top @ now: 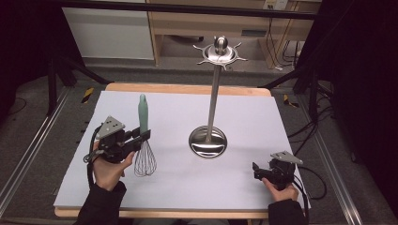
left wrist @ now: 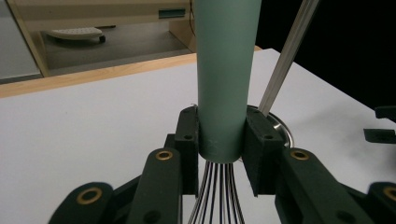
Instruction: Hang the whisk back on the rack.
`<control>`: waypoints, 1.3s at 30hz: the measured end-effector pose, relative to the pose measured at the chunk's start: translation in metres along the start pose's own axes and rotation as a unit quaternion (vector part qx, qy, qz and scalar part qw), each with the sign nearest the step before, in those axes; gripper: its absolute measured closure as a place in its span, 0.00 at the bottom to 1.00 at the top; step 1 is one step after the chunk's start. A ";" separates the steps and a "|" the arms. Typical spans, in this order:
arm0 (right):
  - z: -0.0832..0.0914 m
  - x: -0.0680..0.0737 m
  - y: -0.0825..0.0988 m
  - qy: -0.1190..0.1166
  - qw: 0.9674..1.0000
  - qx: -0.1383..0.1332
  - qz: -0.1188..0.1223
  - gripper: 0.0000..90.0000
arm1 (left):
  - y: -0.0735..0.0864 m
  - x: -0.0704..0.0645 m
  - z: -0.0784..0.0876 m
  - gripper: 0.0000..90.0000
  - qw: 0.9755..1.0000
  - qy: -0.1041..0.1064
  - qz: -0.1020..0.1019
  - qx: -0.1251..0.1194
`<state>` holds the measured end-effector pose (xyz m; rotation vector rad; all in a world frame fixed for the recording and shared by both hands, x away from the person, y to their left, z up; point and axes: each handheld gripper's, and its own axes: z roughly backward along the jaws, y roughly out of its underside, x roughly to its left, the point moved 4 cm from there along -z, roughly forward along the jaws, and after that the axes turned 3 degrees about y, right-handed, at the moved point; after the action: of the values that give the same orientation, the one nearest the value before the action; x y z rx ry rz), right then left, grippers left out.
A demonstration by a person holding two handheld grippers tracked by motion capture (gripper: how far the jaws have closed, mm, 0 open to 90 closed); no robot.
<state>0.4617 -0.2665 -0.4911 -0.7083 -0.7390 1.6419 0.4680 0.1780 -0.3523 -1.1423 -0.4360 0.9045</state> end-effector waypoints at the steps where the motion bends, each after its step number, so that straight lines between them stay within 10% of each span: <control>1: 0.000 0.000 0.000 0.000 1.000 0.000 0.001 0.09 | -0.002 -0.001 -0.001 0.77 1.000 0.001 -0.003 0.000; 39: -0.002 -0.002 -0.001 -0.002 1.000 -0.002 -0.001 0.08 | -0.073 -0.044 -0.027 0.77 0.998 0.009 -0.059 -0.028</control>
<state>0.4636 -0.2679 -0.4915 -0.7078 -0.7452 1.6403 0.4891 0.1175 -0.2903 -1.1622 -0.5117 0.7822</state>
